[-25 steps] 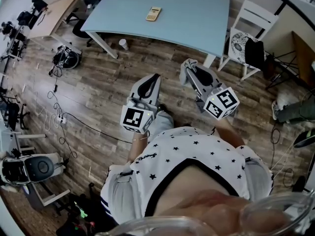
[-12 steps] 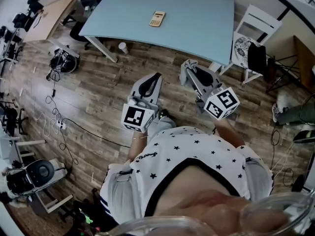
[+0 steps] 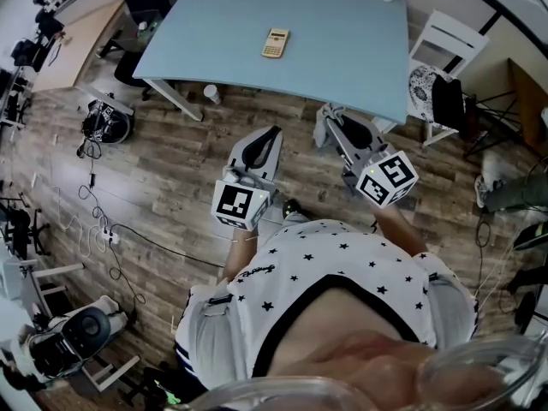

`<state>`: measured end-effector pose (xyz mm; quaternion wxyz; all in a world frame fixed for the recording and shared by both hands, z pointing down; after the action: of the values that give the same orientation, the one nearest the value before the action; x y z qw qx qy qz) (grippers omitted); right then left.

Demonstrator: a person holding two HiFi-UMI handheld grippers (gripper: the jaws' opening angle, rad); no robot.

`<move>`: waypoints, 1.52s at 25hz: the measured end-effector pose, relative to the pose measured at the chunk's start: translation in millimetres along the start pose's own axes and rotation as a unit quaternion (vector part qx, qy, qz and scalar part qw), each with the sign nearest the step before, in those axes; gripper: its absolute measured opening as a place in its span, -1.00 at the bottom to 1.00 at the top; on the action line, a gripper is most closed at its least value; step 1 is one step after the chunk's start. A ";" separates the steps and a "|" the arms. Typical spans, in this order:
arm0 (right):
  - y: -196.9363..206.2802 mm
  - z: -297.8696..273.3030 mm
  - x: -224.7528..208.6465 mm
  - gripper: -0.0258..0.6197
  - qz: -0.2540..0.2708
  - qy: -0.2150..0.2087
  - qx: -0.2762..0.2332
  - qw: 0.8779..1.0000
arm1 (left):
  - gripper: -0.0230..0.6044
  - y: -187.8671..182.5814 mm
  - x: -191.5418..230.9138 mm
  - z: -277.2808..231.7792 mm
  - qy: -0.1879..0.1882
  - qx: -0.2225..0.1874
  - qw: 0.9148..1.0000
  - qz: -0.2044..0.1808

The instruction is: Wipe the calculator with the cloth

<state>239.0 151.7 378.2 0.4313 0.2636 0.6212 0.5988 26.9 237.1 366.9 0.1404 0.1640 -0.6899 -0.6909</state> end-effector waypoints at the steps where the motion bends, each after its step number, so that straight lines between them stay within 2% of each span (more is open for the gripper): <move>1: 0.5 -4.8 0.2 -0.76 0.001 0.003 0.000 1.000 | -0.80 0.8 5.9 -1.0 0.003 0.001 1.000 0.001; 14: 10.4 -61.0 5.8 -0.77 0.005 0.043 -0.002 0.999 | -0.80 11.2 78.4 -7.7 0.030 -0.003 1.000 0.008; 25: 14.9 -74.5 1.1 -0.77 0.004 0.052 0.012 0.999 | -0.80 24.8 94.7 -16.2 0.043 -0.003 0.999 0.027; 30: 19.5 -92.6 -16.6 -0.76 -0.006 0.045 0.018 0.999 | -0.80 25.1 104.7 -28.9 0.036 0.000 0.999 0.020; 38: 15.9 -144.9 -57.6 -0.77 -0.014 0.029 0.017 0.999 | -0.80 22.0 150.7 -70.2 0.015 0.009 1.000 0.009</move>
<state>140.7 30.5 393.4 0.4171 0.2448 0.6470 0.5895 -81.0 109.9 384.4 0.1554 0.1698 -0.6952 -0.6809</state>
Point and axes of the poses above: the fingertips, and each gripper's own axes: z backward along the fingers, x to its left, y out of its underside, the point moved 9 cm from there along z, backward along the fingers, and after that the axes turned 3 degrees about -x, right-handed, at the moved point
